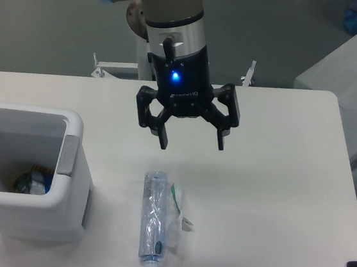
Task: Place the trash in the trash can
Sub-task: 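Lower the open gripper toward the clear plastic bag beside the bottle, then close the gripper on the clear plastic bag, then lift the bag and carry it over the white trash bin, then open the gripper to drop the bag into the bin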
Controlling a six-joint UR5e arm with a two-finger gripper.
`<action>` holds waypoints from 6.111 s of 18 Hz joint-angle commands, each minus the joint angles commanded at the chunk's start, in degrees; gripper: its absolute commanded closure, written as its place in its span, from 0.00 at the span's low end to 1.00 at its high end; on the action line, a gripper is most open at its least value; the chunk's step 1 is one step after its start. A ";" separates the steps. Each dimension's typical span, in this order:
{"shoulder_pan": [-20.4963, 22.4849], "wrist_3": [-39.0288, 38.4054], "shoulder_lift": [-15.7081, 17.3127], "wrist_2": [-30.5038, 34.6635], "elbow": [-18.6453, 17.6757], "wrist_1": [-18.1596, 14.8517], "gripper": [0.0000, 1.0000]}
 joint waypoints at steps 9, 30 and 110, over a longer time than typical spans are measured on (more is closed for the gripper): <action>0.00 -0.70 -3.51 -0.09 0.17 0.88 0.00; 1.32 -1.41 -18.36 -0.18 -10.73 8.88 0.00; -16.61 -0.35 1.84 -25.93 -8.79 10.63 0.01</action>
